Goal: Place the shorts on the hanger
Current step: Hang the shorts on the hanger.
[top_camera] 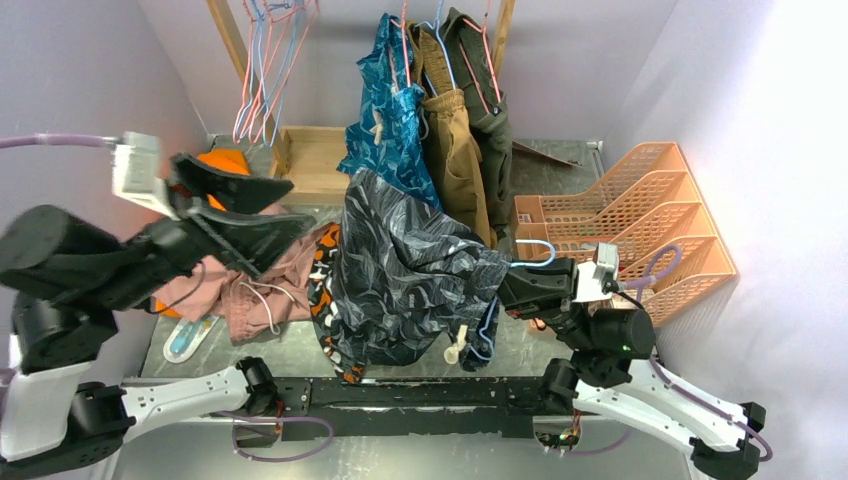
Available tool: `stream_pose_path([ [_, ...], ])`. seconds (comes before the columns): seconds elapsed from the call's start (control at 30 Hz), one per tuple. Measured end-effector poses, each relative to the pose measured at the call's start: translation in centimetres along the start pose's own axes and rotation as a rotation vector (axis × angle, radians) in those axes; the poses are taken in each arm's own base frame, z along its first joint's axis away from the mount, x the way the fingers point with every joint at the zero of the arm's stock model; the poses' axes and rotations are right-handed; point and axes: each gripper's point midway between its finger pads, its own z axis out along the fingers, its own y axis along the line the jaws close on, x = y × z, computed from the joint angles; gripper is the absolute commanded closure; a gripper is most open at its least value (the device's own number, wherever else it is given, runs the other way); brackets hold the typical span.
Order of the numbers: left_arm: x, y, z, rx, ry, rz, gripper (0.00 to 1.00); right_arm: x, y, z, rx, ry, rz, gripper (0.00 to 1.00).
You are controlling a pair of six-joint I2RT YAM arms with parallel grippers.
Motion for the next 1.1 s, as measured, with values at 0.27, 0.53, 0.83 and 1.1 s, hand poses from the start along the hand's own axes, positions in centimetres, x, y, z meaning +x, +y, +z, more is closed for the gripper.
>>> stream_pose_path([
  [0.27,11.7,5.3,3.0,-0.148,0.305,0.039,0.18,1.0,-0.3,-1.2,0.024,0.068,0.003,1.00],
  [0.53,14.4,6.2,4.3,-0.193,0.376,-0.014,0.22,2.4,-0.6,-1.6,0.038,0.124,0.006,1.00],
  [0.83,14.0,5.8,3.9,-0.205,0.385,-0.064,0.21,3.8,-1.0,-1.5,0.046,0.172,0.004,1.00],
  [1.1,5.4,2.0,2.6,-0.040,0.214,0.094,0.08,4.0,-0.1,-1.1,-0.005,0.225,-0.020,1.00],
])
